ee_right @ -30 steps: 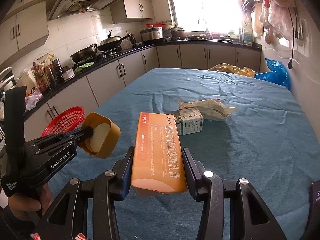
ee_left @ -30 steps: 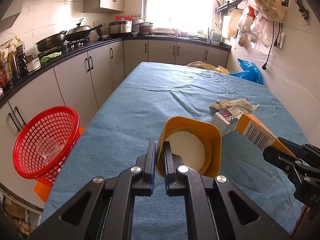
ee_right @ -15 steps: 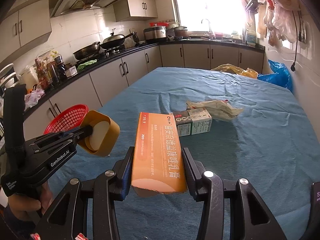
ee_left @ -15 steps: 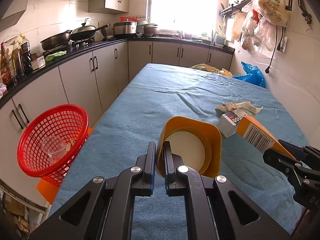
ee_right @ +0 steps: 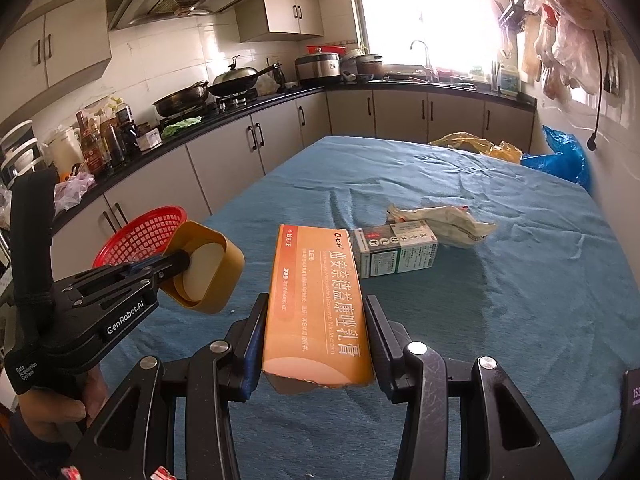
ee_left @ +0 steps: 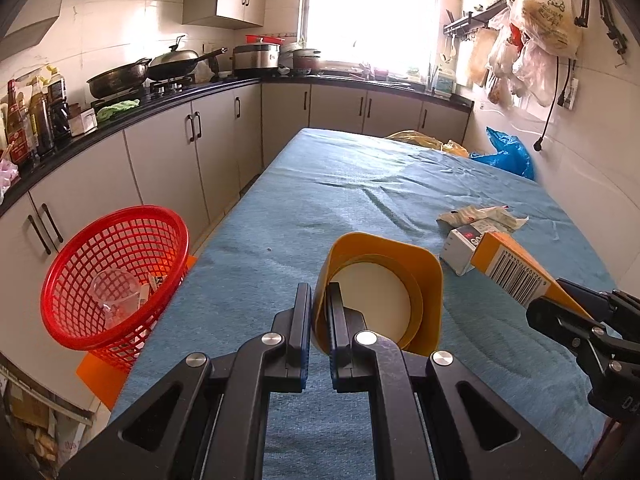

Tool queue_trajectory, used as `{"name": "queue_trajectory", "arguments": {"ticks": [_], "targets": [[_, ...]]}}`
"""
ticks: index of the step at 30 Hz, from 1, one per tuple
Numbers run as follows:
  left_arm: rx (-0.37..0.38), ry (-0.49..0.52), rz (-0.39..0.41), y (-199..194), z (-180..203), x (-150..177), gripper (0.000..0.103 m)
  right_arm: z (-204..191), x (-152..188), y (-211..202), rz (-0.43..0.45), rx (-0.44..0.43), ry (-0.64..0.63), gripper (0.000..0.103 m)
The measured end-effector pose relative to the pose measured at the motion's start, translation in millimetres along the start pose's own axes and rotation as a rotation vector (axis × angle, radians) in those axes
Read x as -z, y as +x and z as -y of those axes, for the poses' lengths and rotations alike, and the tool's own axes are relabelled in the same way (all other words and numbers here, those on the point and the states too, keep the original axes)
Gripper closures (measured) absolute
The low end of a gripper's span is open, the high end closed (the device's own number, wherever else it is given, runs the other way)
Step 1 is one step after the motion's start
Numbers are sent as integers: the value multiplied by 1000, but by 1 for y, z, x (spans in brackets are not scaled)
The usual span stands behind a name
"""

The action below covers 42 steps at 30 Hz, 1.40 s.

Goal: Collect trash
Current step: 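Carry the yellow container and orange box over the red basket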

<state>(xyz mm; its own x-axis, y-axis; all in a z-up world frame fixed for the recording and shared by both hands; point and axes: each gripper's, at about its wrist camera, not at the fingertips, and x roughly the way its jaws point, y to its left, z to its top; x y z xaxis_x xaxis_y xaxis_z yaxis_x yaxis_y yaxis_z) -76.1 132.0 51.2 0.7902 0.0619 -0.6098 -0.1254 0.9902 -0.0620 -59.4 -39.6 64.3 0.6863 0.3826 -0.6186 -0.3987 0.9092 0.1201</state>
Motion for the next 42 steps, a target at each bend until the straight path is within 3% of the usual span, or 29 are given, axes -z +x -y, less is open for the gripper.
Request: {"name": "queue_trajectory", "arguments": {"ticks": [11,16,21,26,33,42], "targets": [[-20,-43,17,-8,-21,-7,96,-10,-17,7,-18,-32,-25,54],[-40,-112,43,-19,-56,-20,96,-28,-40,15,-23,-69,-55,54],[-113,-180,76,-29,-102,-31,96,-60,-62,28,-20,-116,-100,54],[-189,-242,83,-34,-149,-32,96,-99,-84,54,-53,-202,-124,54],[-256,-322,36,-21,-204,-22,96,-157,-103,106,-134,-320,-137,54],[-285,-349,-10,1,-225,-17,96,-199,-113,168,-211,-392,-85,53]]}}
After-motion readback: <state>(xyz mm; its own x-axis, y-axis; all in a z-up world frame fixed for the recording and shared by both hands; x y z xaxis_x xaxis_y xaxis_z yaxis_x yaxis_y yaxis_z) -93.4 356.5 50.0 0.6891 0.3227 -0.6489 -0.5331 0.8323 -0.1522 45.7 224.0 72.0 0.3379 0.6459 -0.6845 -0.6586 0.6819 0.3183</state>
